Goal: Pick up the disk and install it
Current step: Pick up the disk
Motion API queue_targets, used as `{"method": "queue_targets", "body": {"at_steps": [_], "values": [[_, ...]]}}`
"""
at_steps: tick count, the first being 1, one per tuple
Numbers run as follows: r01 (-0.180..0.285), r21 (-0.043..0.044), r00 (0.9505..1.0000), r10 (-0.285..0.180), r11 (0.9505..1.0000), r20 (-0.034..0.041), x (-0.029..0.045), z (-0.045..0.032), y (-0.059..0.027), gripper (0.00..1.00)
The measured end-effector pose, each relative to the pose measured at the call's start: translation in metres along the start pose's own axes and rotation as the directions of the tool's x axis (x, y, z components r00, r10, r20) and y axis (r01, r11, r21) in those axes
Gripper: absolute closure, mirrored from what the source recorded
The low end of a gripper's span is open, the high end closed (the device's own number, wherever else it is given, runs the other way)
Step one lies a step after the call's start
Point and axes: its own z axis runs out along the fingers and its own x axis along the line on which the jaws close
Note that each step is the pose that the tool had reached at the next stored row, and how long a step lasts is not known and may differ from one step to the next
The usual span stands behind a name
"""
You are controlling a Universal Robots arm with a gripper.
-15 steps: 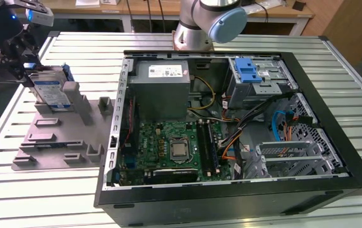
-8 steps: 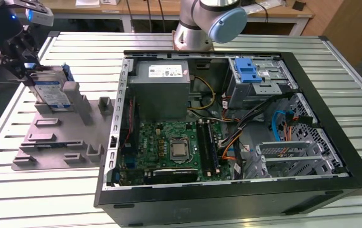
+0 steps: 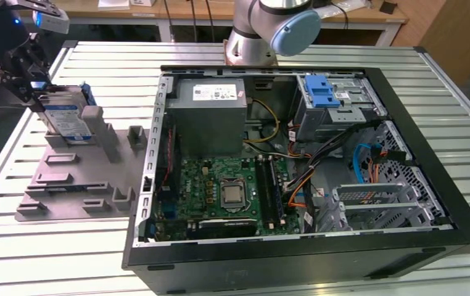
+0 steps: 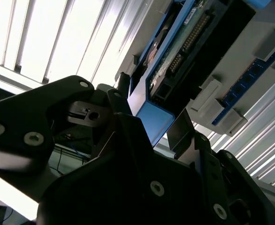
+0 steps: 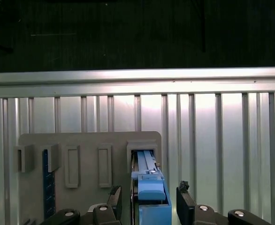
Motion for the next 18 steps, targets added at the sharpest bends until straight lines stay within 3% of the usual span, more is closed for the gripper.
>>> {"method": "queue_targets", "body": {"at_steps": [14,17,18], "values": [[0.0,-0.0001,1.0,0.0,1.0,0.0011,0.0,-0.0013,0.0001,0.44],[0.0,0.0,1.0,0.0,1.0,0.0011,0.0001,-0.0011,0.0,0.57],[0.0,0.0,1.0,0.0,1.0,0.0011,0.0001,-0.0011,0.0001,0.57]]}}
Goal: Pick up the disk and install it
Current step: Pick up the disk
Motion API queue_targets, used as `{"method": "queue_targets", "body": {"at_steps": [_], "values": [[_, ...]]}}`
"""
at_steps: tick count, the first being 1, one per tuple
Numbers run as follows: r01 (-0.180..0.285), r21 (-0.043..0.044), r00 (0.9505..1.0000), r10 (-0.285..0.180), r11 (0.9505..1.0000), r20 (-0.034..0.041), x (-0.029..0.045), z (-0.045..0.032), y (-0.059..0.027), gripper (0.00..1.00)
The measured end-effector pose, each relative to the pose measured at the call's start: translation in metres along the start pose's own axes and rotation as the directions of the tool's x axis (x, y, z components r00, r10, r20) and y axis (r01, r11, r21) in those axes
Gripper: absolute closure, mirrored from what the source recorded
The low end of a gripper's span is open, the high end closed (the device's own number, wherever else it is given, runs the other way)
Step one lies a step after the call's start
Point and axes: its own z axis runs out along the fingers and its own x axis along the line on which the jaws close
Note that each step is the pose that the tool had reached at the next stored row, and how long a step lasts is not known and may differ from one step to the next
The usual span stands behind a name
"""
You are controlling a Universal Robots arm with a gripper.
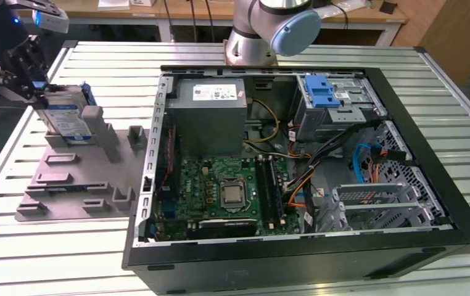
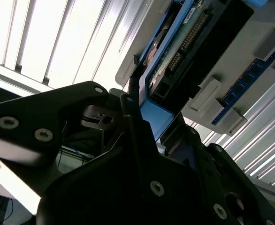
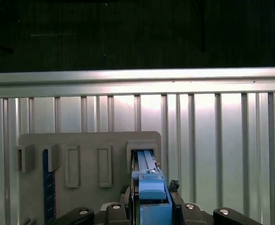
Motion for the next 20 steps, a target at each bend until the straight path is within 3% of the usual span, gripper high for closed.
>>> {"method": "queue_targets", "body": {"at_steps": [3,4,8,20], "values": [[0.0,0.0,1.0,0.0,1.0,-0.0006,0.0,0.0,0.0,0.58],[0.0,0.0001,1.0,0.0,1.0,-0.001,0.0001,0.0001,0.0,0.64],[0.0,0.0004,1.0,0.0,1.0,-0.0092,0.0001,0.0,0.0,0.64],[0.0,0.0003,1.0,0.0,1.0,-0.0096,0.0,-0.001,0.0,0.64]]}}
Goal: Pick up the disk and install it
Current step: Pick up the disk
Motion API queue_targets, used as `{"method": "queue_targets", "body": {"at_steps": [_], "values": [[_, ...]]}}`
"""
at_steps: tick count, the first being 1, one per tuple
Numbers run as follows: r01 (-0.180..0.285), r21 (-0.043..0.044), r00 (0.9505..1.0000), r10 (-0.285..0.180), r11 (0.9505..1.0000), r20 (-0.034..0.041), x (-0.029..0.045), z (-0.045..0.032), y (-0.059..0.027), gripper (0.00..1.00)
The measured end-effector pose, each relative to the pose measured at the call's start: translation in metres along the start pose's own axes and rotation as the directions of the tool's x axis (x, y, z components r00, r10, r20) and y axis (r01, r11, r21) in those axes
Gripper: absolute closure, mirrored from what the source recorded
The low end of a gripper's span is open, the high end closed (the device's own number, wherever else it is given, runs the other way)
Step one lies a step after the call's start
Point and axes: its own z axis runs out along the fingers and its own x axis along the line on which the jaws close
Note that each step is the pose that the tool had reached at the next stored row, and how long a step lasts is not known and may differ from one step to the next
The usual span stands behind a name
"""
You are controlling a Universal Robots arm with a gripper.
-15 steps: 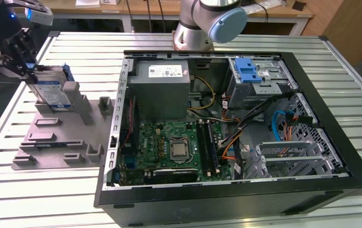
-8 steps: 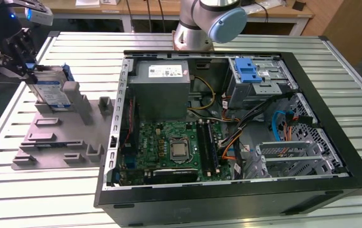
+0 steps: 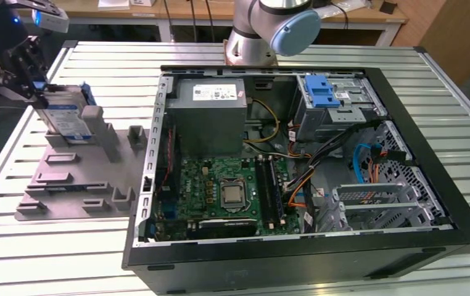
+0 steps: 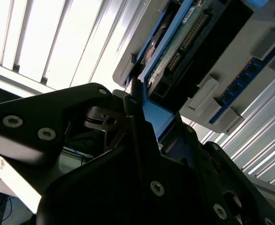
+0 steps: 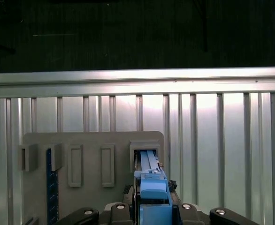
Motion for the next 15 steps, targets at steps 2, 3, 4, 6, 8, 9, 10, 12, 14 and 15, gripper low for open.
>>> {"method": "queue_targets", "body": {"at_steps": [2,3,4,6,8,9,10,12,14,15], "values": [[0.0,0.0,1.0,0.0,1.0,0.0,0.0,-0.0011,0.0,0.64],[0.0,0.0001,1.0,0.0,1.0,0.0,0.0,-0.0017,0.0,0.64],[0.0,0.0001,1.0,0.0,1.0,0.0001,0.0,-0.0025,0.0,0.64],[0.0,0.0,1.0,0.0,1.0,0.0,0.0,-0.0042,0.0,0.64],[0.0,0.0001,1.0,0.0,1.0,0.0,0.0001,-0.006,-0.0001,0.64],[0.0,0.0001,1.0,0.0,1.0,0.0,0.0001,-0.0068,-0.0001,0.64],[0.0,0.0,1.0,0.0,1.0,0.0,0.0001,-0.0076,-0.0001,0.64],[0.0,0.0,1.0,0.0,1.0,0.0,0.0001,-0.0094,-0.0001,0.64],[0.0,0.0001,1.0,0.0,1.0,0.0001,0.0001,-0.0115,-0.0001,0.64],[0.0,0.0,1.0,0.0,1.0,0.0,0.0001,-0.0126,-0.0001,0.64]]}}
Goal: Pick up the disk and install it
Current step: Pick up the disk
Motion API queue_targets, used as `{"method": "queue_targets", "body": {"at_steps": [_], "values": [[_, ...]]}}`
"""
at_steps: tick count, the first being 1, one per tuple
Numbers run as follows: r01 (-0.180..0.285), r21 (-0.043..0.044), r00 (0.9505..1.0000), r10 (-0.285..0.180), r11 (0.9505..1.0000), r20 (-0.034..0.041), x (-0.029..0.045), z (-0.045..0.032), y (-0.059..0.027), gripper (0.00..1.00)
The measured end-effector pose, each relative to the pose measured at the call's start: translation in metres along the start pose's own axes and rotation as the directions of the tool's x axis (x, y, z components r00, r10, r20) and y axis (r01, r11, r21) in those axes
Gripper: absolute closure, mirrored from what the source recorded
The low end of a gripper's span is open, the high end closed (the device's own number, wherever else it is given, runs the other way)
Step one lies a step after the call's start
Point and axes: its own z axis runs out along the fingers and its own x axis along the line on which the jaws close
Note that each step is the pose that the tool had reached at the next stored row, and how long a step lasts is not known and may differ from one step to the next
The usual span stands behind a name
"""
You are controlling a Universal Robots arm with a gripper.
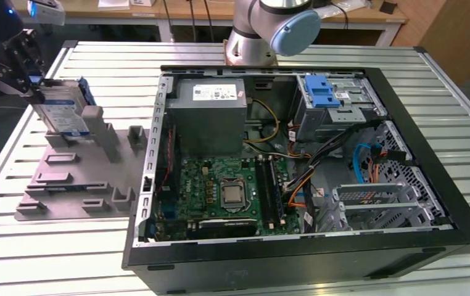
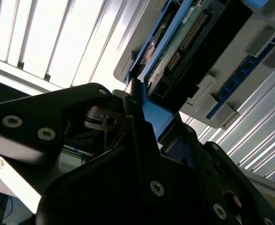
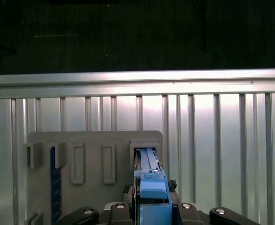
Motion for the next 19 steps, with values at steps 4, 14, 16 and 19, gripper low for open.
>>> {"method": "queue_targets", "body": {"at_steps": [4,14,16,19], "values": [[0.0,0.0001,1.0,0.0,1.0,0.0,0.0,-0.0036,-0.0001,0.64],[0.0,0.0,1.0,0.0,1.0,0.0,0.0001,-0.0113,-0.0001,0.64],[0.0,0.0001,1.0,0.0,1.0,0.0001,0.0001,-0.0132,-0.0002,0.64],[0.0,0.0001,1.0,0.0,1.0,0.0,0.0002,-0.0165,-0.0002,0.64]]}}
